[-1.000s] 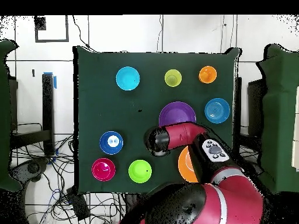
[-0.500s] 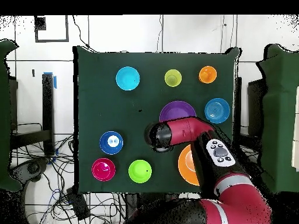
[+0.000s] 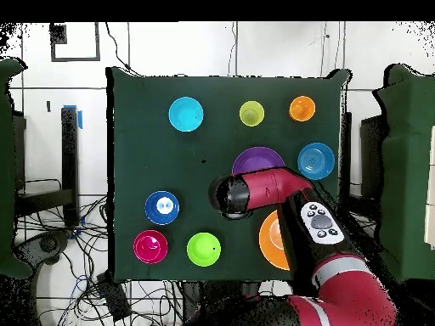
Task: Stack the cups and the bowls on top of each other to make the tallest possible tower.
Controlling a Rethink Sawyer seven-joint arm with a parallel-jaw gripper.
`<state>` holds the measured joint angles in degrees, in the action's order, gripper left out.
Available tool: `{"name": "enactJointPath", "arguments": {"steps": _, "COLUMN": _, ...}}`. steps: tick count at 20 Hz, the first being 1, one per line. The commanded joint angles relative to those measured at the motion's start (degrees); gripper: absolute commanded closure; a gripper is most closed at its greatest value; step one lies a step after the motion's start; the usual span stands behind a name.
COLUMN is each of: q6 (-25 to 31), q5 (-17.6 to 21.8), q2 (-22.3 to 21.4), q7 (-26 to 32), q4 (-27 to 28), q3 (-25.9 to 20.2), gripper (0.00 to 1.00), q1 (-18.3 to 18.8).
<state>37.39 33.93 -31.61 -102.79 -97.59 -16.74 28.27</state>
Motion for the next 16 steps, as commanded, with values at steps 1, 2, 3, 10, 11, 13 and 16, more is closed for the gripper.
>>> {"name": "enactJointPath", "arguments": {"steps": 1, "q6": 4.5, "q5": -0.6, "q2": 0.7, "q7": 5.9, "q4": 0.1, "q3": -4.8, "gripper": 0.0, "q1": -1.0}}
{"name": "enactJointPath", "arguments": {"steps": 2, "q6": 4.7, "q5": -0.7, "q2": 0.4, "q7": 6.0, "q4": 0.0, "q3": -4.8, "gripper": 0.0, "q1": -0.9}}
{"name": "enactJointPath", "arguments": {"steps": 3, "q6": 4.9, "q5": -0.7, "q2": 0.2, "q7": 6.1, "q4": -0.2, "q3": -4.9, "gripper": 0.0, "q1": -0.9}}
{"name": "enactJointPath", "arguments": {"steps": 10, "q6": 7.5, "q5": -1.0, "q2": -1.0, "q7": 7.2, "q4": 1.1, "q3": -5.6, "gripper": 0.0, "q1": -1.2}}
{"name": "enactJointPath", "arguments": {"steps": 11, "q6": 7.7, "q5": -1.0, "q2": -0.8, "q7": 7.3, "q4": 1.4, "q3": -5.7, "gripper": 0.0, "q1": -1.2}}
{"name": "enactJointPath", "arguments": {"steps": 13, "q6": 8.0, "q5": -0.8, "q2": -0.2, "q7": 7.6, "q4": 2.1, "q3": -6.0, "gripper": 0.0, "q1": -1.1}}
{"name": "enactJointPath", "arguments": {"steps": 16, "q6": 8.6, "q5": -0.5, "q2": 0.9, "q7": 8.3, "q4": 3.6, "q3": -6.4, "gripper": 0.0, "q1": -1.0}}
